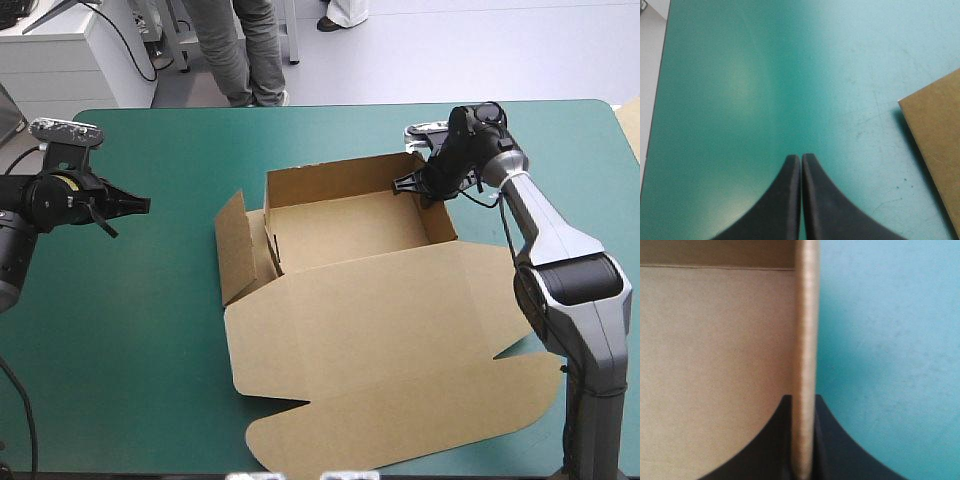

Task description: Fold the box

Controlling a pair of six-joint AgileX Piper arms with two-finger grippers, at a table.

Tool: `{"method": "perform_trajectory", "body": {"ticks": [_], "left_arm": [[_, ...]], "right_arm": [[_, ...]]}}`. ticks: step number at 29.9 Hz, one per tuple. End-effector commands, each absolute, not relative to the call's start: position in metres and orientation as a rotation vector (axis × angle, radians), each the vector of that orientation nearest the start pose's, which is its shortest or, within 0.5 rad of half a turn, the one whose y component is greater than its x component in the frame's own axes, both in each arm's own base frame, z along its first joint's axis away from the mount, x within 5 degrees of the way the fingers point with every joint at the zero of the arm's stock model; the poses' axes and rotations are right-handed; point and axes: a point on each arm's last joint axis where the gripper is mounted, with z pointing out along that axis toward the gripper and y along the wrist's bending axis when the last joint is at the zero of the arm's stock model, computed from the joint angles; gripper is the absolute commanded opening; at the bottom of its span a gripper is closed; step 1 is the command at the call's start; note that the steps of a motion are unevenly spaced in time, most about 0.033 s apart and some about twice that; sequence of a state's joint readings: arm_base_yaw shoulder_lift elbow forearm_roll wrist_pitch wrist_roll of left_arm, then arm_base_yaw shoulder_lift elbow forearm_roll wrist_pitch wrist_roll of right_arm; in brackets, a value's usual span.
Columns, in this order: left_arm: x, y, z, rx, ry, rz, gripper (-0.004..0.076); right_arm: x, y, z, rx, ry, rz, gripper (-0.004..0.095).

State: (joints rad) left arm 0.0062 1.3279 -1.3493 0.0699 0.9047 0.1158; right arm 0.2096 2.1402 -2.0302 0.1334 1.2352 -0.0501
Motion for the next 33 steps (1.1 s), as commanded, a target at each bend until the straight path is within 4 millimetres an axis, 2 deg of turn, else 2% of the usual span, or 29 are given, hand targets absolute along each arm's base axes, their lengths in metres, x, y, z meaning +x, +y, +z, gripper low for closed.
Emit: {"method": "perform_trajectory", "body": {"ticks": [1,8,14,18,21,25,29,33], "left_arm": [[0.286,0.007,0.401,0.103,2.280,0.126,-0.0008],[0.306,0.004,0.390,0.015,2.252,-0.041,-0.0008],[0.315,0.019,0.385,-0.098,2.214,-0.357,-0.0008],[0.318,0.026,0.385,-0.113,2.179,-0.554,-0.0008],[0.319,0.021,0.382,-0.062,2.186,-0.664,-0.0008],[0.318,0.010,0.383,0.005,2.168,-0.832,-0.0008],[0.312,-0.001,0.390,0.100,2.116,-1.006,-0.0008],[0.308,-0.006,0.394,0.128,2.096,-1.085,-0.0008]], "right_arm": [[0.430,0.093,0.339,-0.304,2.661,0.250,-0.0019],[0.403,0.073,0.392,-0.262,2.535,0.292,-0.0019],[0.372,0.059,0.437,-0.231,2.421,0.292,-0.0020],[0.352,0.056,0.461,-0.204,2.355,0.380,-0.0020],[0.341,0.056,0.466,-0.205,2.344,0.395,-0.0020],[0.332,0.056,0.461,-0.192,2.352,0.403,-0.0020],[0.332,0.062,0.465,-0.151,2.273,0.523,-0.0019],[0.333,0.069,0.469,-0.154,2.232,0.566,-0.0019]]}}
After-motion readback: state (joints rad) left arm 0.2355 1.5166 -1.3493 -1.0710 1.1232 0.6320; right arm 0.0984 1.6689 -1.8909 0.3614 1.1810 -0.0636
